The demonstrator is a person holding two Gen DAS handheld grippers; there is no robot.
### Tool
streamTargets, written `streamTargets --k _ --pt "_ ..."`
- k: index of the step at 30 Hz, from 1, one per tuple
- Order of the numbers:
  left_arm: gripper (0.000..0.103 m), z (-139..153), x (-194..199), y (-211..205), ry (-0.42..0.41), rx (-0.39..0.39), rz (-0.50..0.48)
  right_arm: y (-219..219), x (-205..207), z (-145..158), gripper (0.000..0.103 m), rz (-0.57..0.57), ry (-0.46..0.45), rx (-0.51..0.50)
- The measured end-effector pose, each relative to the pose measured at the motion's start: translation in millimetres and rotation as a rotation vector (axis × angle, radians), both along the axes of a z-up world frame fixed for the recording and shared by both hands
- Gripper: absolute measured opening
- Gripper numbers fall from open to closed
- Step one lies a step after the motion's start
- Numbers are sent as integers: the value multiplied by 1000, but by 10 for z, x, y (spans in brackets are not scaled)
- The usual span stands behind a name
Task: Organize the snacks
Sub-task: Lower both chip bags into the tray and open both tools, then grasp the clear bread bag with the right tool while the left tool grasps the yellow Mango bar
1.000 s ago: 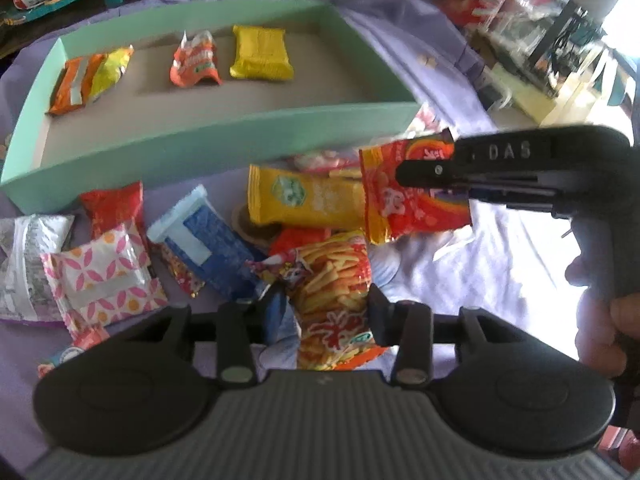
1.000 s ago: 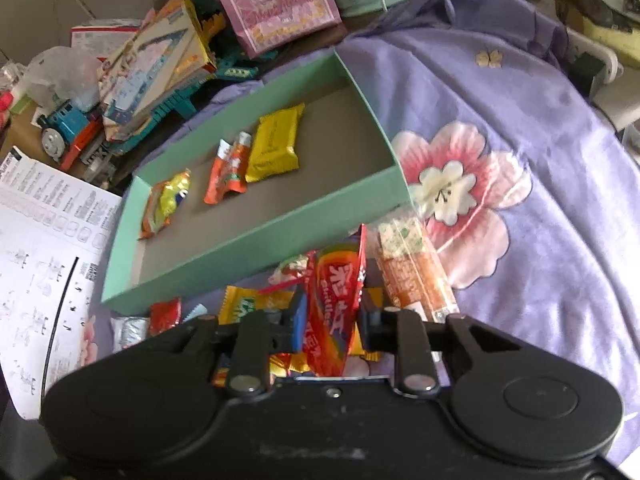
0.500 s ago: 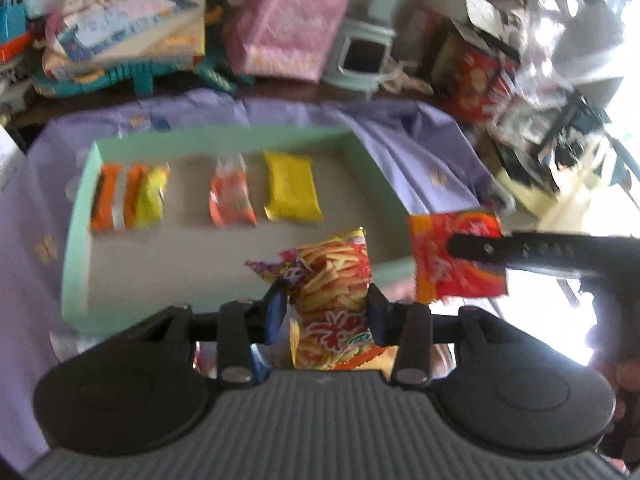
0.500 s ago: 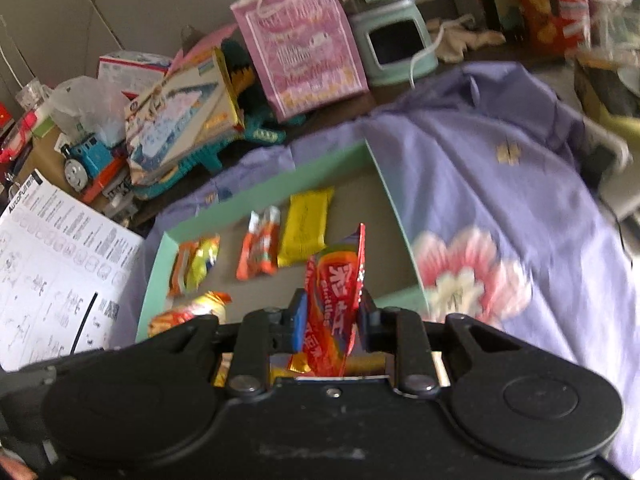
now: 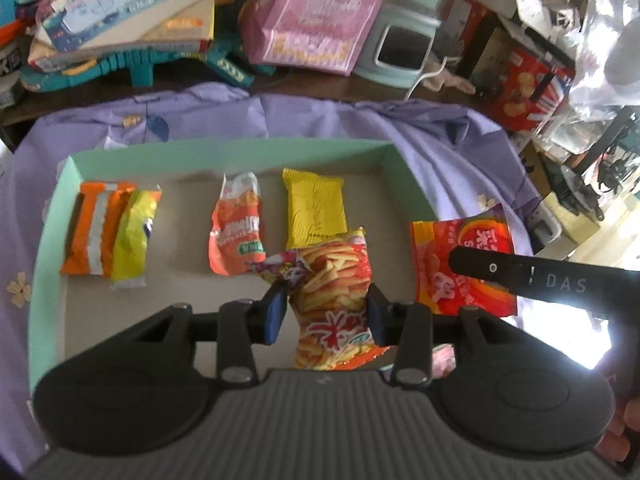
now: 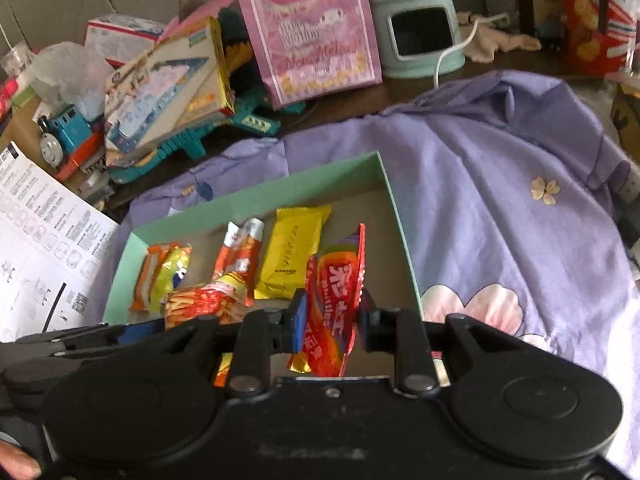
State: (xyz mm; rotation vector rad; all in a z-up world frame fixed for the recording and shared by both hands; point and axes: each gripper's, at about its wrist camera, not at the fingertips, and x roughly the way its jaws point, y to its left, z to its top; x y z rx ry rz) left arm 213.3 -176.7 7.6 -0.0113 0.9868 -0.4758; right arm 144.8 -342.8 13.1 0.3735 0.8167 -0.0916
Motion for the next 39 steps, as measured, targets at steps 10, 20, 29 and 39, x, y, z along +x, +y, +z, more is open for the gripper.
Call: streamTargets --k 10,20,29,39 --pt "103 -156 43 49 -39 83 88 -61 -121 25 103 -19 -58 16" --pt "103 -149 -163 158 2 75 101 -50 -429 -20 103 -33 -24 43" --pt "103 -102 -462 186 0 91 72 22 -747 57 103 -26 -77 -54" --pt "103 -163 -756 96 12 118 26 43 -1033 -28 103 6 -22 -99"
